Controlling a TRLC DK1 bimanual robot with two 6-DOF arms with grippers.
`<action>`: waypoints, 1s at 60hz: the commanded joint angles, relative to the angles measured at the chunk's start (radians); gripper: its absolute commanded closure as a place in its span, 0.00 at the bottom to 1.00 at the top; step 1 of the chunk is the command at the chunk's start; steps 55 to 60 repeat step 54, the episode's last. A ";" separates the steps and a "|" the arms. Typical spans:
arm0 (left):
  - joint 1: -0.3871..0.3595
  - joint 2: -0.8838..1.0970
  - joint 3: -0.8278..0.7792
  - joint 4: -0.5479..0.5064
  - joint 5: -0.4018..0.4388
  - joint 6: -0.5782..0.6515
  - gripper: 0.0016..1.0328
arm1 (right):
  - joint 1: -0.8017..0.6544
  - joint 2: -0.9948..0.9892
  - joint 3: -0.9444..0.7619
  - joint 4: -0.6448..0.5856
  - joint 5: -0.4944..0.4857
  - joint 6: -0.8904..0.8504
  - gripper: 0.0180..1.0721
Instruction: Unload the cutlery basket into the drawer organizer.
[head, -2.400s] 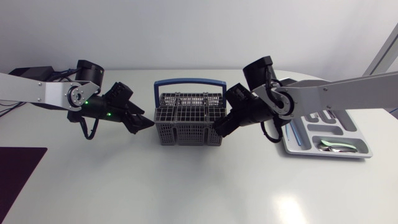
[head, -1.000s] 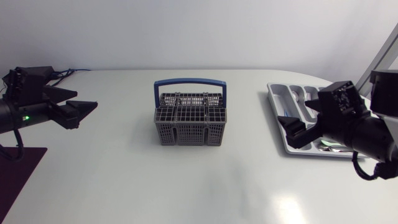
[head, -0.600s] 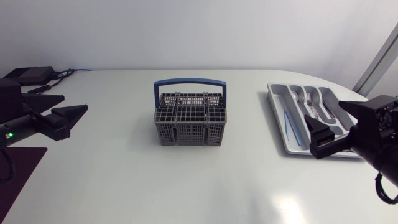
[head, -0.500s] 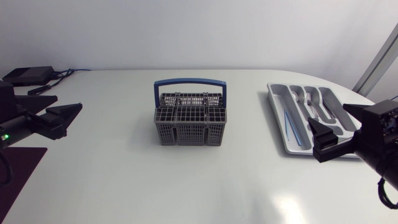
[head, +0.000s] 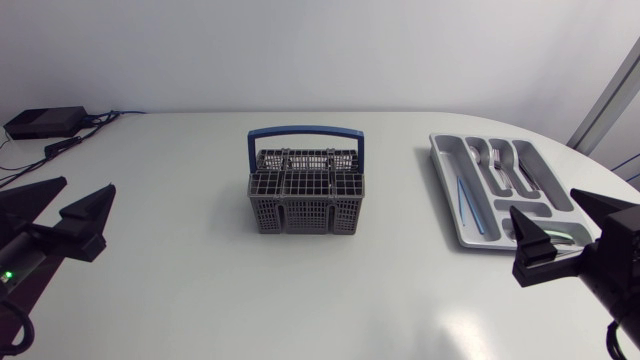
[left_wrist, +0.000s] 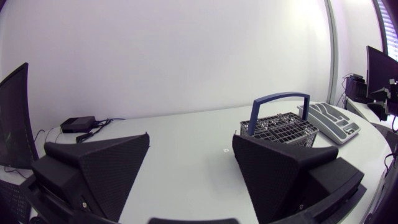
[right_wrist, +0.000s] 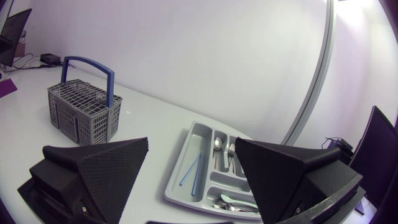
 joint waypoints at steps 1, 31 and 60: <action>-0.026 -0.047 -0.052 0.016 -0.032 -0.038 0.04 | -0.010 -0.030 -0.044 0.027 -0.004 0.057 0.05; -0.171 -0.312 -0.260 0.034 -0.252 -0.114 0.04 | -0.043 -0.194 -0.211 0.105 -0.019 0.264 0.05; -0.205 -0.374 -0.309 0.038 -0.303 -0.131 0.04 | -0.051 -0.233 -0.249 0.123 -0.023 0.312 0.05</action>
